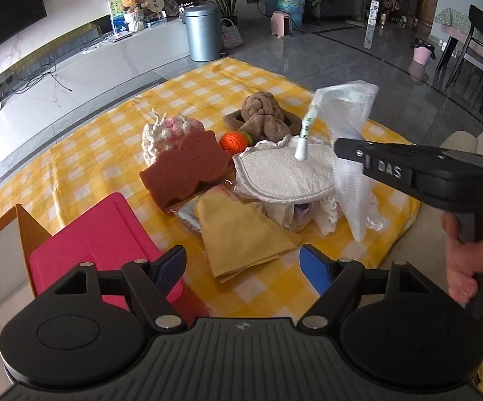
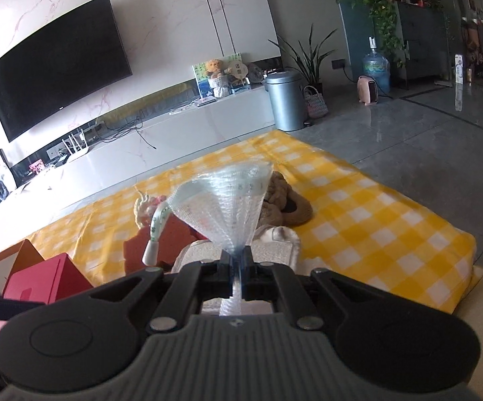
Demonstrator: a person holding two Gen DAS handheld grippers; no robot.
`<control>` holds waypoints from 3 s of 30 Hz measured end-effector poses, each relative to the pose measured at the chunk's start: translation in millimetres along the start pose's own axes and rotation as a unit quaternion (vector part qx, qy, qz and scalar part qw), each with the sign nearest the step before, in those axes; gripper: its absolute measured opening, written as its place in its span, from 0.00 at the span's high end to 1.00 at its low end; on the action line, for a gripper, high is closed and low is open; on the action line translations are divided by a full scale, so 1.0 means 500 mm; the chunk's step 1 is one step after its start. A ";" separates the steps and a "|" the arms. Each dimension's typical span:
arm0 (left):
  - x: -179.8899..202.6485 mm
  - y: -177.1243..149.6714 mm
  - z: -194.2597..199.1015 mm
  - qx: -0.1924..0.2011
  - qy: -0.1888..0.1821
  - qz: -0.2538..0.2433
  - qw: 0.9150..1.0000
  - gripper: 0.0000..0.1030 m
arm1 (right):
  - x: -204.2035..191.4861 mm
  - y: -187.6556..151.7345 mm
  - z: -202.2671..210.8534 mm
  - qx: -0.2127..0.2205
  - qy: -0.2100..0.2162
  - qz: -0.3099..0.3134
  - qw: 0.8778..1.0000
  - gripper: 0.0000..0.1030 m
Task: Organize soft objects
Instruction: 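Grasp the yellow cloth with the left gripper while the right gripper lifts the mesh bag, then carry the yellow cloth with the left gripper while the right gripper carries the mesh bag to the white box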
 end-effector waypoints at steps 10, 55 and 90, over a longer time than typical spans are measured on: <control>0.015 0.027 -0.147 -0.086 0.022 0.007 0.996 0.12 | 0.062 -0.016 -0.022 -0.017 -0.011 -0.031 0.999 0.99; -0.111 0.079 0.103 -0.009 0.044 0.046 0.998 0.96 | 0.007 -0.002 0.003 0.007 0.050 0.023 0.998 0.98; -0.418 -0.352 0.273 -0.018 0.171 0.149 0.974 0.96 | -0.604 -0.190 0.114 -0.082 0.379 0.184 0.903 0.98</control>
Point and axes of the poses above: each gripper's, at about its wrist camera, not at the fingertips, and z roughly against the way its jaws point, x to its right, y to its top, the point moved 6 cm from there along -z, roughly the way its jaws point, and after that the axes turned 6 degrees about x, right-handed, at the moved point
